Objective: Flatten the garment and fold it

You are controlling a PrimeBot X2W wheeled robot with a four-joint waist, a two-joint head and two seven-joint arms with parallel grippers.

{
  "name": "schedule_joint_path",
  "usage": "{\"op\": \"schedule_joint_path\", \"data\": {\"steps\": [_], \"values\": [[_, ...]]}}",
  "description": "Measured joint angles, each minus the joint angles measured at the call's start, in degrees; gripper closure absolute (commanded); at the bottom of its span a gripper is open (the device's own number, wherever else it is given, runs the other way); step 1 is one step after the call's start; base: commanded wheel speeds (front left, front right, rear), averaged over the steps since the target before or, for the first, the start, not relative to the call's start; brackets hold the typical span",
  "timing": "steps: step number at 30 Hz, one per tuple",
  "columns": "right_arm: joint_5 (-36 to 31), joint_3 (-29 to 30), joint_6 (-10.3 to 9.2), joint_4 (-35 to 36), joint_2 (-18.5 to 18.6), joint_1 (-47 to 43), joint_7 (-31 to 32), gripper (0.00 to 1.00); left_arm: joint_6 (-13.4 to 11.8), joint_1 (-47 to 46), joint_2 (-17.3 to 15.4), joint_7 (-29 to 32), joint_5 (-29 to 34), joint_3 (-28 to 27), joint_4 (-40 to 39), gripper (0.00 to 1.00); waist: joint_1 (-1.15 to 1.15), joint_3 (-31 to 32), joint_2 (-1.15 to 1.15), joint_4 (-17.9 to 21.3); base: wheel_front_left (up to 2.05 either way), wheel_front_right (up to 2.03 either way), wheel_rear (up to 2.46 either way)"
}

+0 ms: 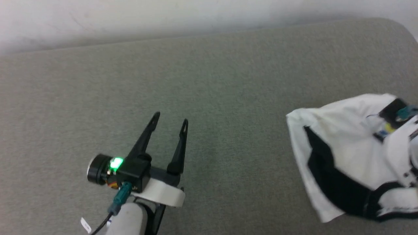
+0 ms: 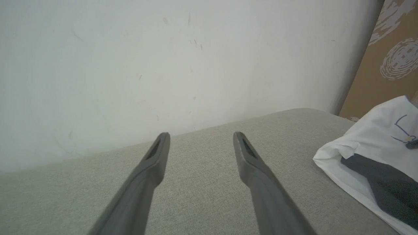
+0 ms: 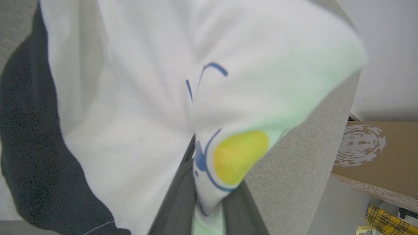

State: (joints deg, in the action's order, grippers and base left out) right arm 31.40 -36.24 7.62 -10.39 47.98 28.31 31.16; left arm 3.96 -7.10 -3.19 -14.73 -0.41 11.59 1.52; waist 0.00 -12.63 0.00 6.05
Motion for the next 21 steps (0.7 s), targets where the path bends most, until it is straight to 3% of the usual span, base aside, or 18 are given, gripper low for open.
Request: {"op": "schedule_joint_path", "data": {"steps": [9,21], "values": [[0.2,0.8,0.00,-15.2,5.8,7.2,-11.5,1.00,0.3,-6.9,-0.2,0.0,1.1,2.4,-3.1,0.00,0.01,-9.2,0.00,3.5,0.00,0.00,0.00],[-4.7,2.6,0.01,-34.0,9.4,11.8,-25.0,1.00,-0.3,-9.2,-0.3,0.0,1.0,4.2,-5.8,0.00,0.01,-17.5,0.00,1.3,0.00,0.00,0.00]]}}
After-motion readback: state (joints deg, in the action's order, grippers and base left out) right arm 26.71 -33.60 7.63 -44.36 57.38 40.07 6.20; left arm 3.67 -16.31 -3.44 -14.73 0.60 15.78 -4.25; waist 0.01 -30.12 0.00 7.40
